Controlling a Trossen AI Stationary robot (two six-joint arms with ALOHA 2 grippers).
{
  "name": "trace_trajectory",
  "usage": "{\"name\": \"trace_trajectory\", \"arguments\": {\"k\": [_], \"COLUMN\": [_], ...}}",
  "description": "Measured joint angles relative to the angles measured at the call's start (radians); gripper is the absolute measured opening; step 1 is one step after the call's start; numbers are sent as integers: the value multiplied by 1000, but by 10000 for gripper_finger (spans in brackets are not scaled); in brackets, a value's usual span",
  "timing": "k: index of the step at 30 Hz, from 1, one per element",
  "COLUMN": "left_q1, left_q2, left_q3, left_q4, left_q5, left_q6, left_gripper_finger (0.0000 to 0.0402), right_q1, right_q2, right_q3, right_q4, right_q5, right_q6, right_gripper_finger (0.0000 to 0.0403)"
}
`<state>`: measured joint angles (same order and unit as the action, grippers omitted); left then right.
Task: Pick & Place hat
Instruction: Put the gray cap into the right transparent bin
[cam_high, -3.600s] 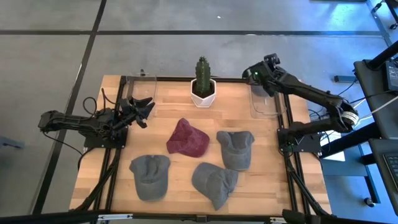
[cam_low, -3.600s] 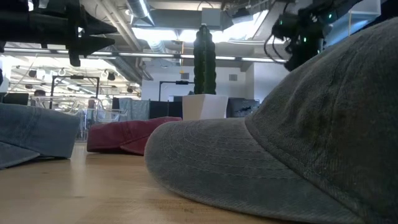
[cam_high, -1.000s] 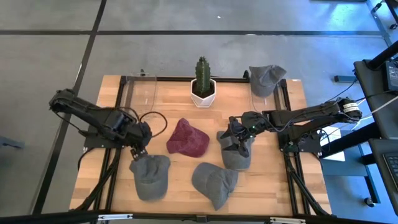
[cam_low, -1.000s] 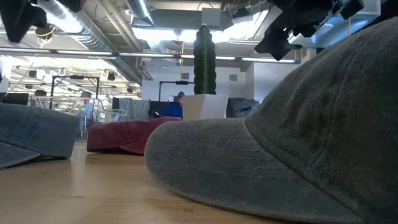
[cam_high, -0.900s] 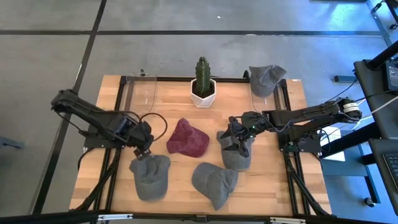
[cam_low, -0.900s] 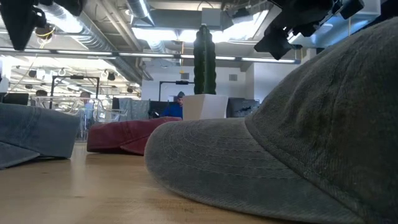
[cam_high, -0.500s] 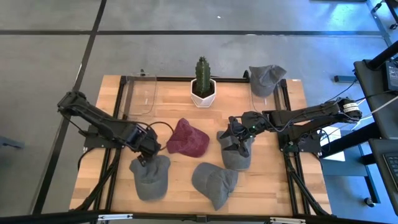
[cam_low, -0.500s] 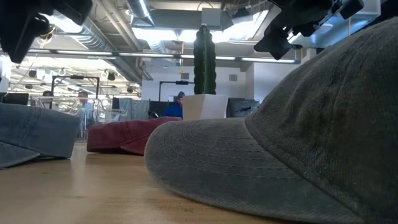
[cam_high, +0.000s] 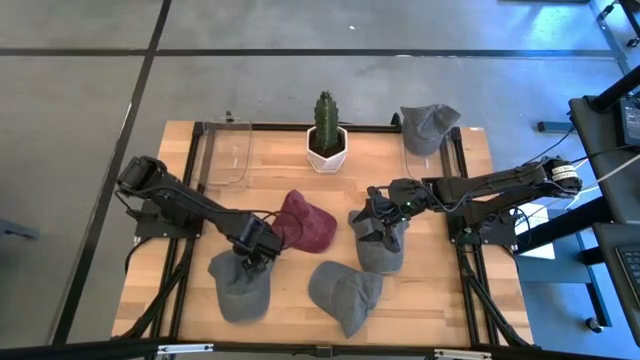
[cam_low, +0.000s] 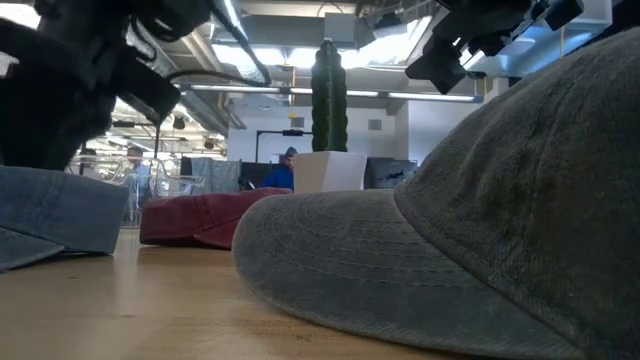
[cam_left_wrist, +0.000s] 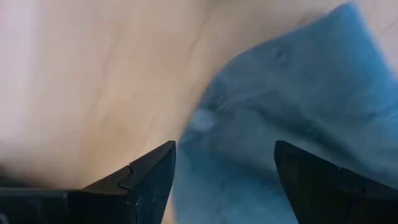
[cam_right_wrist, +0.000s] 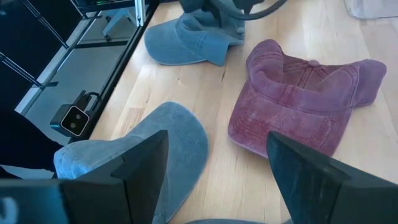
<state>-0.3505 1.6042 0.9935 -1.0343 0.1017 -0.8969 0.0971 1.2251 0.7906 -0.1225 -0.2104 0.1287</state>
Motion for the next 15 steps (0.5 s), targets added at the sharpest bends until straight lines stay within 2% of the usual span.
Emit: {"name": "trace_trajectory", "arguments": {"k": [10,15], "left_q1": [-1,-1], "left_q2": [3,1], "left_q3": [-138,-187], "left_q4": [195,199], "left_q5": [-4,31], "left_q6": [-28,-25], "left_gripper_finger": [264,262], "right_q1": [0,0], "right_q2": [0,0], "right_q3": [0,0], "right_q4": [0,0], "right_q5": [0,0], "right_q6": [1,1], "right_gripper_finger": [271,271]}}
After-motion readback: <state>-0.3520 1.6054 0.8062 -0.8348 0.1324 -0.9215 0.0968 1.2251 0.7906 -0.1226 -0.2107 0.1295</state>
